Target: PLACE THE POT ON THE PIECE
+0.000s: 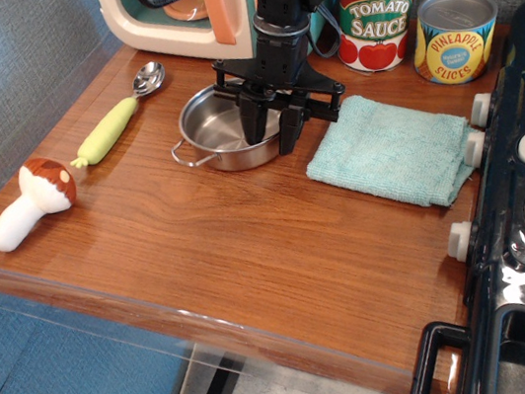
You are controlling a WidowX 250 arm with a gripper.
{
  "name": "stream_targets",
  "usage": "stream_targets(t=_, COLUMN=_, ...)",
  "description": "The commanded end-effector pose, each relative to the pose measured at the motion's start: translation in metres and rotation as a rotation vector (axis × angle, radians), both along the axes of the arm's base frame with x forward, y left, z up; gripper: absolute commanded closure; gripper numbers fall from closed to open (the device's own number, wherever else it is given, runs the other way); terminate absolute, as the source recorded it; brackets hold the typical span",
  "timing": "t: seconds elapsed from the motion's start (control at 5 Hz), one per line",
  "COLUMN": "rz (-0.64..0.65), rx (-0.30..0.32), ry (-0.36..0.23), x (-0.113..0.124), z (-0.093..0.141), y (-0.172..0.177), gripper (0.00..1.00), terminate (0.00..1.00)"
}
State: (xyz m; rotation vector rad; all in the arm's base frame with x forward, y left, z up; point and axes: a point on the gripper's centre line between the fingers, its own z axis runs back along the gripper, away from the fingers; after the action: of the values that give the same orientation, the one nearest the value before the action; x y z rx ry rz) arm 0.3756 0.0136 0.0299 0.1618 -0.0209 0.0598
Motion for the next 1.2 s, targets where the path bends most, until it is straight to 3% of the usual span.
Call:
stream_targets(t=0.0, rz=0.027, rx=-0.005, ry=-0.031, x=0.0, z=0.018, y=0.007, gripper=1.0, terminate=0.0)
stream_targets(t=0.2, rz=0.018, rx=-0.001, ry=-0.072, x=0.003, z=0.035, y=0.004, gripper=1.0, terminate=0.0)
stream_targets(t=0.6, rz=-0.097, rx=0.03, ry=-0.239, x=0.021, z=0.104, y=-0.037, gripper=1.0, terminate=0.0)
stream_targets(t=0.8, rz=-0.203, rx=-0.028, ry=-0.281, x=0.033, z=0.11, y=-0.078, gripper=1.0, terminate=0.0)
stream_targets(t=1.0, rz=-0.297, rx=-0.051, ry=-0.256, x=0.036, z=0.1, y=-0.12, gripper=1.0, terminate=0.0)
